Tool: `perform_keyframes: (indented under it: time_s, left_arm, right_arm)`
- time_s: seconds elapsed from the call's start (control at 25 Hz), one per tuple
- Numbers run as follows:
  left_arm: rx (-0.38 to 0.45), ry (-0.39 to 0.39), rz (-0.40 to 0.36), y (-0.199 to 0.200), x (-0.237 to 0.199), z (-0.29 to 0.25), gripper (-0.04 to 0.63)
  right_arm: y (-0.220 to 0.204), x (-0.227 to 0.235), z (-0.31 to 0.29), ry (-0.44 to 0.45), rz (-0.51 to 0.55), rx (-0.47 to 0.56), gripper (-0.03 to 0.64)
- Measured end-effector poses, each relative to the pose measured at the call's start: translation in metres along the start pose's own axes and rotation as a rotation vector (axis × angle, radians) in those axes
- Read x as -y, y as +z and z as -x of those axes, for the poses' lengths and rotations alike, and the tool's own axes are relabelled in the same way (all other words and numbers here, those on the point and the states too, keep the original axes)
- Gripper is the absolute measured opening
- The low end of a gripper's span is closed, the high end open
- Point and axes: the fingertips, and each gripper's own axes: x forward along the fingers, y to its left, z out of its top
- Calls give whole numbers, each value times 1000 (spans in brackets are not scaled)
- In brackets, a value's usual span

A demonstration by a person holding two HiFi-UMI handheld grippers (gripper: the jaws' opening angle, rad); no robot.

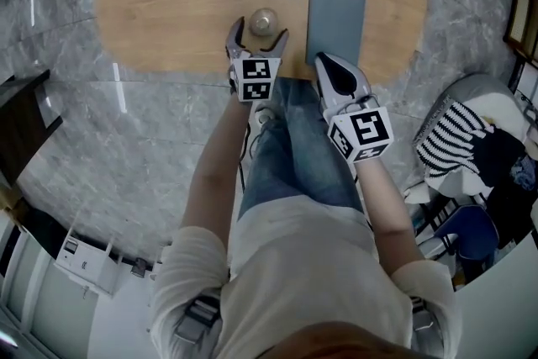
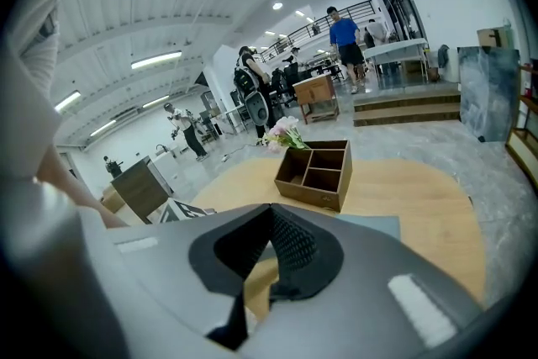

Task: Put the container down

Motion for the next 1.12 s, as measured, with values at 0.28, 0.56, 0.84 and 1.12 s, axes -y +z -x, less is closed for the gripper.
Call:
perform_keyframes:
  time_s: [0.28, 0.56, 0.84, 1.12]
  left_arm:
    - [45, 5, 105, 6, 14, 83, 445]
    - [112, -19, 184, 12, 39, 189, 333]
    - [239, 5, 220, 30, 53, 298, 157]
    - [305, 17, 189, 39, 66, 380, 10]
  right_arm:
    - [1, -45, 46, -14, 15, 51, -2]
    - [-8, -93, 102, -20, 40, 110, -2]
    - [-8, -143, 152, -5, 55, 167, -2]
    - [0, -192, 198, 21, 91, 218, -2]
